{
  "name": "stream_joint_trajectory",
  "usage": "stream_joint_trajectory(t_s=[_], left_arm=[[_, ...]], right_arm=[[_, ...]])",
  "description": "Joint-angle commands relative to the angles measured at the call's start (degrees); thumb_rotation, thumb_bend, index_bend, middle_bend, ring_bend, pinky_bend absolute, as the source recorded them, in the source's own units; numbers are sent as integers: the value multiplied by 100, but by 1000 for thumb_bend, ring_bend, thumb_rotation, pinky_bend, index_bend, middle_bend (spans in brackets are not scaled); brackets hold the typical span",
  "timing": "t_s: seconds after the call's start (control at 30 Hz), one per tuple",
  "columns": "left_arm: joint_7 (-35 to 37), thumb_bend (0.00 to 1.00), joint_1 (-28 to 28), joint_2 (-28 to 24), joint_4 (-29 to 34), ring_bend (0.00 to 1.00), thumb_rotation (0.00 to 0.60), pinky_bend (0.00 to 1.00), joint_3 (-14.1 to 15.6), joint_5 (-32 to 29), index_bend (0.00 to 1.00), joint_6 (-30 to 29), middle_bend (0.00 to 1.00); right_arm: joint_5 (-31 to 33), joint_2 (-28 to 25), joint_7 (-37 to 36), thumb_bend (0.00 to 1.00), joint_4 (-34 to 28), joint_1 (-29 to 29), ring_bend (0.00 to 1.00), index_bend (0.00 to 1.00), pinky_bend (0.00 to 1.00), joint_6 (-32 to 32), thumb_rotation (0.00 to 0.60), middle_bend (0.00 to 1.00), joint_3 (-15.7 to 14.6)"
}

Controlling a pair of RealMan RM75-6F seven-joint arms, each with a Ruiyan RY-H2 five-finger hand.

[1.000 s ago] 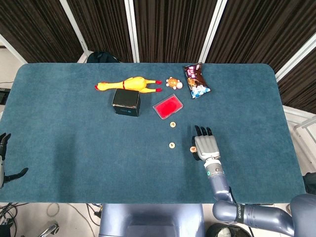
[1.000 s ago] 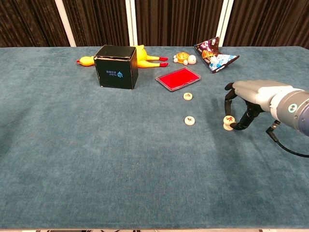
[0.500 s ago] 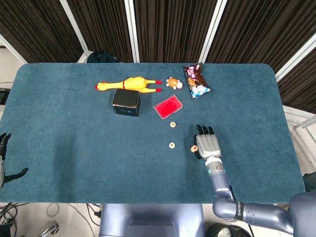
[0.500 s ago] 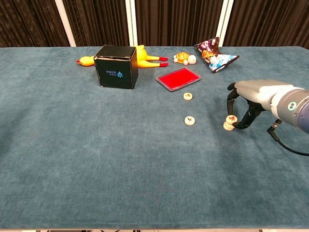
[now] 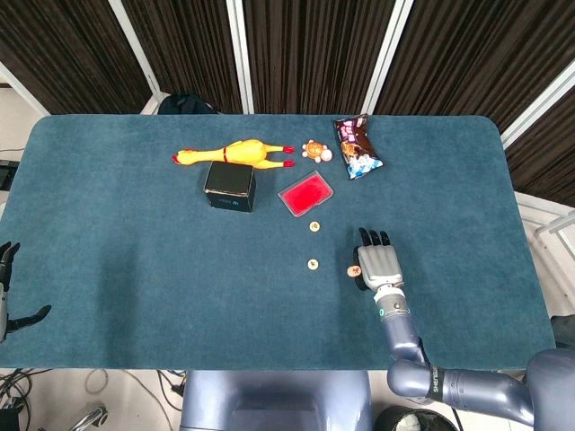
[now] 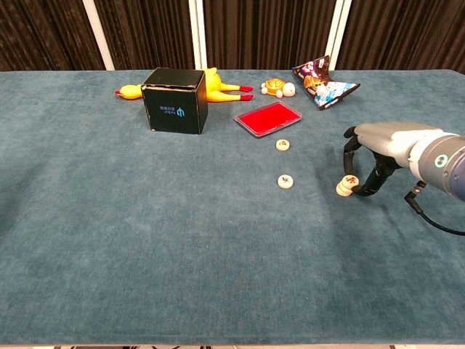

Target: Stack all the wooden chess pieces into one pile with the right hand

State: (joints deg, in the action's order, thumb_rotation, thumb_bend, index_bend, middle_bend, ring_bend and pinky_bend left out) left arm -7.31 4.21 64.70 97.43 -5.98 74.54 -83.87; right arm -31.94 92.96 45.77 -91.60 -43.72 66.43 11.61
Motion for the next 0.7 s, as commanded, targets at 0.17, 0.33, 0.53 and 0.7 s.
stream_joint_trajectory(t_s=[0.17,0.33,0.53,0.7], left_arm=[[-9,8,-3,0,6,0,600,145,3,8,41,-10,15],[4,8,-4,-6,2,0,600,148,5,0,41,2,15],[4,8,-4,-6,-3,0,600,148,-1,-6,42,-2,15],[-1,8,-7,-4,3,0,600,148,-3,-14,42,-6,15]], right_arm=[[-15,-9,-15,420,-59,-18,0,449,0,1,600,0,-27],[17,-4,-16,421,-54,-28,0,435,0,10,600,0,-37],[43,-14,-16,421,-36,-35,0,435,0,25,600,0,-47],[-9,-63,-2,421,-215,-46,0,431,0,79,600,0,-53]])
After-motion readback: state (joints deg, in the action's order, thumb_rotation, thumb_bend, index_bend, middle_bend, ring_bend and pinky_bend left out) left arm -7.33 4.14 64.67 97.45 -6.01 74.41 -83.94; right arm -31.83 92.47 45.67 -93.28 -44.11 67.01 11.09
